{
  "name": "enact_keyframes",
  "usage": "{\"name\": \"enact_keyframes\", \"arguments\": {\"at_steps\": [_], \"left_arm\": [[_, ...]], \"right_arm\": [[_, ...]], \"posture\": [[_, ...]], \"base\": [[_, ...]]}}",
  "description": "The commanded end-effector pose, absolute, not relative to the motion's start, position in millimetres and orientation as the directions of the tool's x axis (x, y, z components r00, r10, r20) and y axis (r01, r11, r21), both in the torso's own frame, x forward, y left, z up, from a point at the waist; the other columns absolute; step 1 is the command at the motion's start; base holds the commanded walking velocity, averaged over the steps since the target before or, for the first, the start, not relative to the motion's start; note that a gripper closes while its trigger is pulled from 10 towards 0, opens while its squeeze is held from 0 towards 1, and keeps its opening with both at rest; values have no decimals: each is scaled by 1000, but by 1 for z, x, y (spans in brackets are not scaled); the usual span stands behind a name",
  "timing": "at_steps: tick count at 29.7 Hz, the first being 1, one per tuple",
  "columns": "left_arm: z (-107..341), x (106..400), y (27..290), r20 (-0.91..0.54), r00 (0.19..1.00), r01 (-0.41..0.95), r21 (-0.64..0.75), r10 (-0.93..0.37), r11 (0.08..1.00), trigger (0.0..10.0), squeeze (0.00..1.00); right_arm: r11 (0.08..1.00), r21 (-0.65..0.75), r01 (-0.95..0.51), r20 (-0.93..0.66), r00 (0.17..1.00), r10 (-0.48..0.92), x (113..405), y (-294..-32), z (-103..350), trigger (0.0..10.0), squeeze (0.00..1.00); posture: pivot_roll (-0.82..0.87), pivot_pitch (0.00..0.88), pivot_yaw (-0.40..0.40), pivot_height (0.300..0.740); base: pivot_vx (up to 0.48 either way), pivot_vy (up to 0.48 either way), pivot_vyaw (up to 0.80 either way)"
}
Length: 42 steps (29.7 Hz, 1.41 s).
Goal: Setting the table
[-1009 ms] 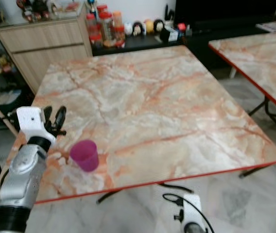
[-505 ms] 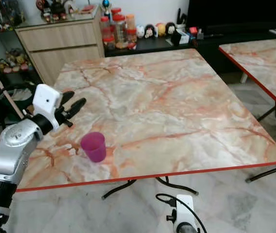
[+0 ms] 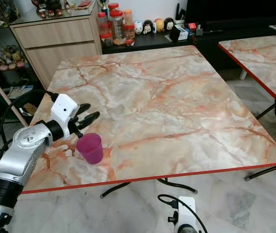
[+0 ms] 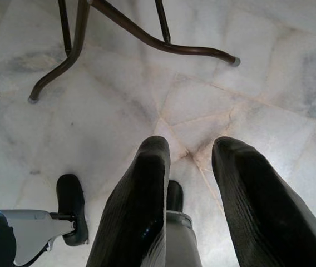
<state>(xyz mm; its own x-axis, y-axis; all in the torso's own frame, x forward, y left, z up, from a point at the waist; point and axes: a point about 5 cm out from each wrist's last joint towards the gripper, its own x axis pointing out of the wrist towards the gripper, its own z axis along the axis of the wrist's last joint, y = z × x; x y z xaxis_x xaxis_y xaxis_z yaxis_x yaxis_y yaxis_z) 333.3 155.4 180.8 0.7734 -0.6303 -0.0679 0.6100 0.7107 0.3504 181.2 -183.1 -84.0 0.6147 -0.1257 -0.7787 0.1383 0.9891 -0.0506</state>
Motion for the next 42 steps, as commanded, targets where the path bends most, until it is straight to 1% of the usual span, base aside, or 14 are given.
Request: {"name": "enact_keyframes", "arguments": {"at_steps": [1, 2, 3, 7, 9, 10, 13, 18, 28, 42], "left_arm": [[184, 335, 158, -104, 766, 619, 385, -635, 684, 10000, 945], [184, 335, 159, -108, 764, 621, 387, -636, 681, 10000, 945], [181, 335, 161, -148, 750, 641, 405, -645, 652, 10000, 0], [176, 333, 171, -264, 703, 698, 434, -661, 569, 10000, 0], [176, 333, 175, -295, 693, 709, 443, -658, 549, 10000, 0], [175, 333, 179, -348, 669, 733, 450, -656, 510, 10000, 0], [174, 332, 183, -391, 648, 754, 449, -654, 479, 10000, 0], [176, 334, 185, -409, 639, 762, 455, -652, 461, 10000, 0], [170, 331, 182, -458, 580, 809, 420, -674, 411, 10000, 0], [161, 328, 174, -481, 537, 840, 381, -693, 387, 10000, 0]], "right_arm": [[990, -46, 134, -781, 613, -119, 182, -180, -84, 10000, 0], [990, -46, 134, -781, 613, -119, 182, -180, -84, 10000, 0], [990, -44, 134, -781, 614, -117, 183, -180, -84, 10000, 0], [991, -34, 128, -782, 614, -106, 184, -178, -84, 10000, 0], [991, -33, 128, -783, 614, -105, 184, -177, -84, 10000, 0], [991, -30, 127, -785, 611, -102, 183, -177, -84, 10000, 0], [992, -27, 127, -788, 608, -99, 181, -177, -85, 10000, 0], [992, -29, 126, -791, 604, -100, 180, -177, -86, 10000, 0], [994, -32, 109, -790, 606, -92, 181, -178, -85, 10000, 0], [995, -35, 97, -794, 601, -87, 179, -177, -86, 10000, 0]], "posture": [[119, 16, 83, 740], [119, 16, 83, 740], [122, 18, 83, 740], [123, 20, 84, 740], [123, 21, 86, 740], [123, 22, 86, 740], [122, 21, 87, 740], [118, 20, 89, 740], [113, 22, 85, 740], [106, 24, 94, 740]], "base": [[0, 0, 0], [0, 0, 0], [0, 0, 0], [0, 0, 0], [0, 0, 0], [0, 0, 0], [0, 0, 0], [0, 0, 0], [0, 0, 0], [0, 0, 0]]}}
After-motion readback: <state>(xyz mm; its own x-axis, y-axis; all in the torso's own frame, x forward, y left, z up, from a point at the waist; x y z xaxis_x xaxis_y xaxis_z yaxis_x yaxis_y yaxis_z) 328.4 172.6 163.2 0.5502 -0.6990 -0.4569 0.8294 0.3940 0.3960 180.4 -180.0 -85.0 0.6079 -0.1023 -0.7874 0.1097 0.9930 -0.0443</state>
